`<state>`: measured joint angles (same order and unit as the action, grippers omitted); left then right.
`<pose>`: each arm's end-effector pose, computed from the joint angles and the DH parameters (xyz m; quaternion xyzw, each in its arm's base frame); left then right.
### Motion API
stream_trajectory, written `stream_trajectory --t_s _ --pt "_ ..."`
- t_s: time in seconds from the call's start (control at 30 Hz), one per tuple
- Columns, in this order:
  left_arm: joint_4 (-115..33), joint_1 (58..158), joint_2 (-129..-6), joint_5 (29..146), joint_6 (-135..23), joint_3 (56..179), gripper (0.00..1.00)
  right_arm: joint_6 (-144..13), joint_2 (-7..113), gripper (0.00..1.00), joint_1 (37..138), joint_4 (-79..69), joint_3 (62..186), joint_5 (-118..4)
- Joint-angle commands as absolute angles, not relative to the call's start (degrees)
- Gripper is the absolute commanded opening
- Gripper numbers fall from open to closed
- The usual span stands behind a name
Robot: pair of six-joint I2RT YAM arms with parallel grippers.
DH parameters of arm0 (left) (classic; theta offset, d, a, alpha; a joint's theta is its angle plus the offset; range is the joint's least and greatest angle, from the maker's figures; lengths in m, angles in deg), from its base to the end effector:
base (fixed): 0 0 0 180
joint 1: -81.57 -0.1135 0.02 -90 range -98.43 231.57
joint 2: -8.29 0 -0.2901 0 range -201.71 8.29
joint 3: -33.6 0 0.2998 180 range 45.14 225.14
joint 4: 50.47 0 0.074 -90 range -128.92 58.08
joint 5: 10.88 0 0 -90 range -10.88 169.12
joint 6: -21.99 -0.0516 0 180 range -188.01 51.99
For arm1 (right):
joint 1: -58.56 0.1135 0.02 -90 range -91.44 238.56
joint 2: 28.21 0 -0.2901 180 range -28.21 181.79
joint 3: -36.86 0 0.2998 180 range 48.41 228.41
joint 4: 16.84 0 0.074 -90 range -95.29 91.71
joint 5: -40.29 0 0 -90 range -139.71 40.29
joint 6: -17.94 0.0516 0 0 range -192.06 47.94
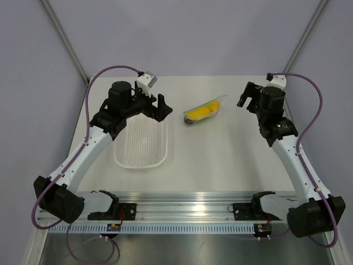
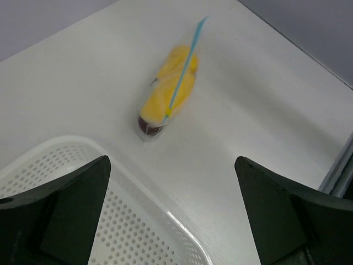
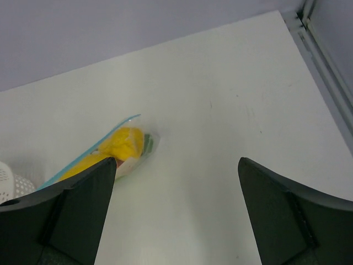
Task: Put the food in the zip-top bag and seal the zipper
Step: Reset both arms
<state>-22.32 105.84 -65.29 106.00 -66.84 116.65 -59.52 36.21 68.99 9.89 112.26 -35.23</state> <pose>0.3071 -0.1641 0.4027 0.2910 0.7471 -0.3091 0.5115 0.3056 0.0431 0.3986 0.0906 0.7894 0.0207 0.6068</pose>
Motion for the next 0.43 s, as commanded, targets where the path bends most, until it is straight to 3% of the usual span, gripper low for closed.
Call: stream_trajectory --t_s 0.0,0.2,0.4 --pt "-18.81 105.04 -63.35 88.90 -58.53 115.54 0.99 -50.45 37.79 0.99 68.84 17.12 113.36 -27.23" --pt "-18.26 104.95 -55.88 77.65 -55.79 107.74 0.99 -47.80 39.20 1.00 68.84 16.16 110.55 -24.22" --pt "-19.33 104.86 -52.01 76.05 -56.23 105.17 0.99 -46.75 38.41 0.99 68.84 13.61 107.47 -23.26"
